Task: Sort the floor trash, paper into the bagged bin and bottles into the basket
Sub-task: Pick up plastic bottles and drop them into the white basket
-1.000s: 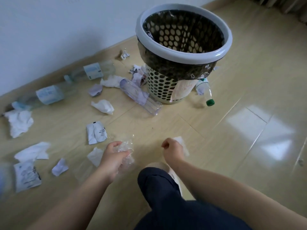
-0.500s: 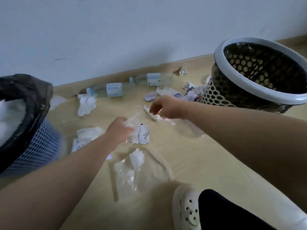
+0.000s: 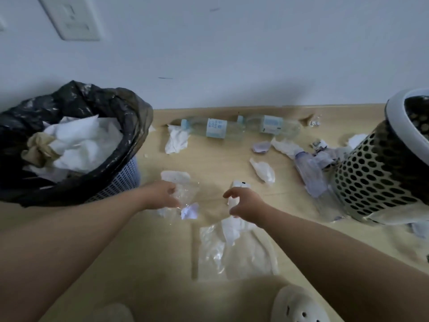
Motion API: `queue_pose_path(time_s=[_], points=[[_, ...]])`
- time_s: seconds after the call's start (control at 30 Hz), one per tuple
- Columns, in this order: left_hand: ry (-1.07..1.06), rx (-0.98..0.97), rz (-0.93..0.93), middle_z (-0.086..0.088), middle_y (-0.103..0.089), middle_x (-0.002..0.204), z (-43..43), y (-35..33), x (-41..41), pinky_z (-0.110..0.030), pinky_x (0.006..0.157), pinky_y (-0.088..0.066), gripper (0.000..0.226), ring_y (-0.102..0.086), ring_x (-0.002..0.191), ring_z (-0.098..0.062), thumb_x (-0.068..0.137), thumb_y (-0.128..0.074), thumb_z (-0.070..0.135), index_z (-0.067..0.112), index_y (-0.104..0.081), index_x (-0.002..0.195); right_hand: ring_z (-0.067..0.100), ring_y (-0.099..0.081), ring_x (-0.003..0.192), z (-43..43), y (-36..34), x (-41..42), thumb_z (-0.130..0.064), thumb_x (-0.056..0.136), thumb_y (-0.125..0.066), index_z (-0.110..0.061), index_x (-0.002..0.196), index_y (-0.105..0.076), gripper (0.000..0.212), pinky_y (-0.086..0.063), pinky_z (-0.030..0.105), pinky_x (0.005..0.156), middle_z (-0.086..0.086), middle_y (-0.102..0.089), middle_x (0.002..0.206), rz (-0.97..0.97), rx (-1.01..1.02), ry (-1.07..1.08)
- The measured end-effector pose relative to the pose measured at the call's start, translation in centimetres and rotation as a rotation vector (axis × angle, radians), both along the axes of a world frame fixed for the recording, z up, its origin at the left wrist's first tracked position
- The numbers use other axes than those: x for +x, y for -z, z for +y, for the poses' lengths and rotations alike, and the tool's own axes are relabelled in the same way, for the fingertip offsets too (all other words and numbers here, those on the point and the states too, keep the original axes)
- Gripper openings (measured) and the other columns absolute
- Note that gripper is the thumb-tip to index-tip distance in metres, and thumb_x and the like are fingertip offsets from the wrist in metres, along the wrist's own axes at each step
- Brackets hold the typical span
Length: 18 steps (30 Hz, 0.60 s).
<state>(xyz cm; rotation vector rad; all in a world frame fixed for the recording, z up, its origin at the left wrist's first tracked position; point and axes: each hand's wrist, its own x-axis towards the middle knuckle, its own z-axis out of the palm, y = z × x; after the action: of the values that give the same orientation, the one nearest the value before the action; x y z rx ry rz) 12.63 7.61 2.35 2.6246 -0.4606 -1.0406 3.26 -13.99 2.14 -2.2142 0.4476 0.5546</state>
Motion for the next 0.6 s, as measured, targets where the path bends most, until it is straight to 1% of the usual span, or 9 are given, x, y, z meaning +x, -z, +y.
queue_pose_path(time_s=[0.03,0.1,0.17,0.23,0.3,0.37,0.43,0.5,0.6], points=[[0.028,0.013,0.019,0.006,-0.055,0.087,0.2,0.1,-0.1,-0.022,0.058,-0.042,0.034,-0.055,0.08,-0.013,0.083,-0.063,0.031,0.012,-0.058,0.11,0.017,-0.052,0.087,0.5,0.7,-0.6,0.007,0.077,-0.052,-0.02,0.119,-0.06,0.05,-0.046,0.021,0.066,0.006,-0.05,0.122,0.001,-0.021,-0.026],[0.104,0.07,0.008,0.015,-0.044,0.074,0.2,0.2,-0.5,-0.017,0.05,-0.033,0.011,-0.043,0.064,-0.001,0.084,-0.061,0.031,0.022,-0.058,0.089,0.016,-0.05,0.1,1.5,2.1,-1.9,0.006,0.078,-0.051,-0.023,0.124,-0.055,0.055,-0.043,0.021,0.075,0.005,-0.04,0.136,0.011,-0.067,-0.105],[0.162,0.117,-0.012,0.016,-0.042,0.07,-0.1,0.1,-0.9,-0.017,0.048,-0.027,0.023,-0.038,0.06,0.001,0.085,-0.06,0.033,0.027,-0.045,0.068,0.02,-0.041,0.12,2.4,3.3,-3.5,0.002,0.079,-0.054,-0.03,0.132,-0.045,0.062,-0.042,0.025,0.091,0.002,-0.022,0.149,0.025,-0.205,-0.23],[0.213,0.13,-0.025,0.012,-0.043,0.072,-0.2,0.4,-1.0,-0.02,0.049,-0.028,0.028,-0.039,0.061,-0.004,0.083,-0.061,0.036,0.025,-0.04,0.068,0.025,-0.031,0.127,3.1,4.3,-5.1,-0.006,0.082,-0.057,-0.037,0.138,-0.031,0.069,-0.038,0.032,0.097,-0.002,-0.001,0.156,0.025,-0.458,-0.38],[0.248,0.147,-0.026,0.01,-0.043,0.074,-0.1,0.5,-1.1,-0.022,0.05,-0.029,0.025,-0.041,0.064,-0.008,0.083,-0.062,0.038,0.022,-0.043,0.077,0.028,-0.027,0.13,3.5,5.0,-6.3,-0.014,0.087,-0.058,-0.04,0.139,-0.023,0.067,-0.037,0.035,0.095,-0.002,0.008,0.157,0.062,-0.546,-0.399],[0.262,0.153,-0.015,0.01,-0.043,0.074,0.1,0.7,-1.1,-0.022,0.05,-0.03,0.024,-0.041,0.064,-0.007,0.083,-0.061,0.038,0.022,-0.044,0.08,0.03,-0.026,0.13,3.5,5.2,-6.8,-0.018,0.092,-0.054,-0.038,0.138,-0.025,0.058,-0.039,0.037,0.095,-0.001,0.002,0.157,0.117,-0.508,-0.362],[0.262,0.153,0.003,0.011,-0.042,0.074,0.3,0.8,-1.3,-0.022,0.05,-0.03,0.023,-0.04,0.062,-0.004,0.085,-0.059,0.036,0.025,-0.041,0.077,0.03,-0.031,0.125,3.6,5.0,-6.6,-0.006,0.091,-0.048,-0.031,0.135,-0.033,0.053,-0.042,0.037,0.091,0.001,-0.018,0.149,0.117,-0.512,-0.39],[0.275,0.182,0.003,0.012,-0.041,0.075,0.5,1.0,-1.5,-0.022,0.05,-0.031,0.02,-0.041,0.063,-0.005,0.086,-0.057,0.035,0.024,-0.04,0.082,0.028,-0.039,0.117,3.4,5.0,-6.1,0.006,0.087,-0.043,-0.02,0.126,-0.044,0.047,-0.045,0.035,0.085,0.004,-0.036,0.134,0.09,-0.515,-0.391],[0.302,0.233,-0.017,0.009,-0.041,0.077,0.8,1.0,-1.8,-0.023,0.051,-0.03,0.019,-0.043,0.071,-0.013,0.086,-0.057,0.033,0.021,-0.041,0.084,0.025,-0.05,0.109,3.1,5.0,-5.0,0.007,0.084,-0.044,-0.009,0.105,-0.053,0.027,-0.038,0.029,0.073,0.007,-0.048,0.105,0.13,-0.507,-0.396]])
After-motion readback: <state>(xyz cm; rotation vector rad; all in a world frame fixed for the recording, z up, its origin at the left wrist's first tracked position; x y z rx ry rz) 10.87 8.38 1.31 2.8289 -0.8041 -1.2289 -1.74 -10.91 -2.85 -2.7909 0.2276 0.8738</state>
